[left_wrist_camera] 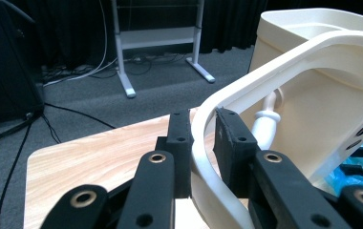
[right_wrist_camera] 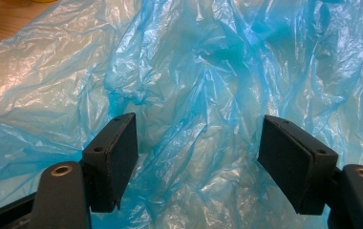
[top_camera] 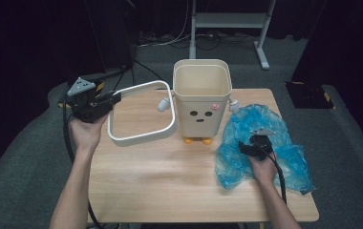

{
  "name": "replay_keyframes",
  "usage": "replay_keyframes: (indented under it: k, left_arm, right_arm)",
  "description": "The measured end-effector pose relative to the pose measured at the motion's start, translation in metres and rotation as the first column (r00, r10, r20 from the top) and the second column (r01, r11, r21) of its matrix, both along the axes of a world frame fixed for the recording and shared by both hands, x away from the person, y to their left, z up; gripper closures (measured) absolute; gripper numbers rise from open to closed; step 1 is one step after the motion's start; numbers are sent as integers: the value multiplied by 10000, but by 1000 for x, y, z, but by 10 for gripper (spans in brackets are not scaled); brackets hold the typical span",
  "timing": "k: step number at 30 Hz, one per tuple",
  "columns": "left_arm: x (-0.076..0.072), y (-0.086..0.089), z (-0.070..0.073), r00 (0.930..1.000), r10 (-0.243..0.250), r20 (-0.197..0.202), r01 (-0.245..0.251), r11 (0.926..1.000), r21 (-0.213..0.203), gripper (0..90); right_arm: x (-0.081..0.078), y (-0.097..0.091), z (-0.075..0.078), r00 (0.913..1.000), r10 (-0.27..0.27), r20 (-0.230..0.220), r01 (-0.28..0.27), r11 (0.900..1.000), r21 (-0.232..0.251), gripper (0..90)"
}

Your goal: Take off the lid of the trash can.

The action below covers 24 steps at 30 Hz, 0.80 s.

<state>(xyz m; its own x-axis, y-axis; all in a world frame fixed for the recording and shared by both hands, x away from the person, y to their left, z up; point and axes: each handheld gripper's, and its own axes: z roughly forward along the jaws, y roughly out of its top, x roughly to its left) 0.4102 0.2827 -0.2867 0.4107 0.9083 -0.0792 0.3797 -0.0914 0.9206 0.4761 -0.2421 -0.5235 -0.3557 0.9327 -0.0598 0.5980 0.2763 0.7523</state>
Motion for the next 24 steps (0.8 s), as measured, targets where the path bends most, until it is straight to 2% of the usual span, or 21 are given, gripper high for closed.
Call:
replay_keyframes:
  k: [5,11,24]
  left_arm:
    - [0,-1,-9,9998,64,-169,-64,10000,30,769]
    - [0,-5,-22,9992,117,-389,-104,9994,335,769]
    - [-5,-6,-42,9977,132,-657,-123,9998,144,770]
  right_arm:
    - [0,0,0,10000,26,16,-26,10000,12,294]
    - [0,0,0,10000,25,11,-25,10000,28,294]
    - [0,-1,0,10000,29,1,-29,10000,40,294]
